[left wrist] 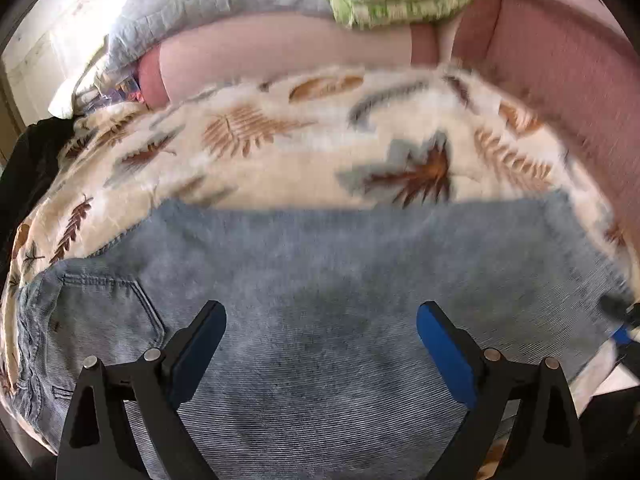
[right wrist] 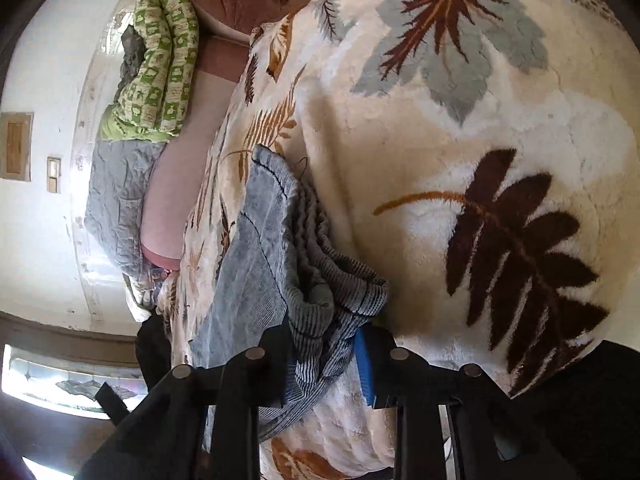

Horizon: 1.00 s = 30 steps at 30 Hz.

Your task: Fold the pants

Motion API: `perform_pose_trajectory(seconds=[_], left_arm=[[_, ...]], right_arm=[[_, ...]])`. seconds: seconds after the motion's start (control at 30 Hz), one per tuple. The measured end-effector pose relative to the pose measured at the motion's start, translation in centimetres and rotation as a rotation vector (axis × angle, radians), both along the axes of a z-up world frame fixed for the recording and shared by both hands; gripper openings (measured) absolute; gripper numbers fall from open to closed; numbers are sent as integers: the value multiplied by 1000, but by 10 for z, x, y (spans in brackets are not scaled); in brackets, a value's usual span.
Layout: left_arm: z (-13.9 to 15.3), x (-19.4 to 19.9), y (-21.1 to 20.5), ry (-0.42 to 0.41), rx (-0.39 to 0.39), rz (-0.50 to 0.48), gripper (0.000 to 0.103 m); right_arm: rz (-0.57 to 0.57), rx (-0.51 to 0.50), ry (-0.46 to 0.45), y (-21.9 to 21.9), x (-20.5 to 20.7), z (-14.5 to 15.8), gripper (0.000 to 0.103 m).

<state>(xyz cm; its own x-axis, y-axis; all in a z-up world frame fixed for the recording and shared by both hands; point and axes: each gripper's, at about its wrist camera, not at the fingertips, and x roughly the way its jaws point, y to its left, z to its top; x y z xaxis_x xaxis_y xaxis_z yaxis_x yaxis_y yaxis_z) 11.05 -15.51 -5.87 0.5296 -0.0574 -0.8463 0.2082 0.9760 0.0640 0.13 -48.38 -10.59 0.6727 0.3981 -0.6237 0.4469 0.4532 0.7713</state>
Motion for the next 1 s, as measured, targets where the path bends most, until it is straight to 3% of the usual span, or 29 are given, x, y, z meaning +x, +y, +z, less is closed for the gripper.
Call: perform_pose_trajectory(seconds=[0.03, 0.1, 0.23, 0.4, 0.5, 0.57, 0.63, 0.7, 0.77, 0.87, 0.93, 0.97, 1.0], left_arm=[[-24, 6, -6, 99, 31, -23, 99], [-30, 3, -6, 22, 52, -41, 103], [-29, 6, -1, 48, 17, -38, 103], [-31, 6, 4, 40, -13, -47, 103], [-20, 8, 19, 51, -121, -50, 97], [-4, 3, 56, 41, -267, 15, 92], [10, -7, 92, 0, -328, 86, 92], [25, -21, 143, -62, -349, 187, 92], [35, -34, 187, -103, -366, 283, 92], [44, -52, 249, -132, -336, 428, 92], [46, -58, 268, -108, -327, 452, 92], [48, -59, 270, -102, -331, 446, 92], [51, -60, 267, -102, -336, 426, 92]], right_arm=[[14, -18, 3, 1, 2, 2, 27], [36, -52, 23, 2, 6, 7, 21], [76, -196, 40, 16, 12, 30, 17], [143, -418, -31, 61, 27, 92, 15], [222, -559, -132, 112, 38, 139, 15], [300, -667, -219, 161, 42, 167, 15], [405, -739, -299, 212, 43, 182, 15], [543, -800, -348, 271, 43, 180, 15], [653, -822, -363, 318, 42, 158, 16], [831, -768, -279, 368, 51, 86, 26], [892, -685, -201, 377, 55, 44, 32], [867, -675, -231, 373, 52, 44, 33], [857, -642, -252, 366, 49, 49, 45]])
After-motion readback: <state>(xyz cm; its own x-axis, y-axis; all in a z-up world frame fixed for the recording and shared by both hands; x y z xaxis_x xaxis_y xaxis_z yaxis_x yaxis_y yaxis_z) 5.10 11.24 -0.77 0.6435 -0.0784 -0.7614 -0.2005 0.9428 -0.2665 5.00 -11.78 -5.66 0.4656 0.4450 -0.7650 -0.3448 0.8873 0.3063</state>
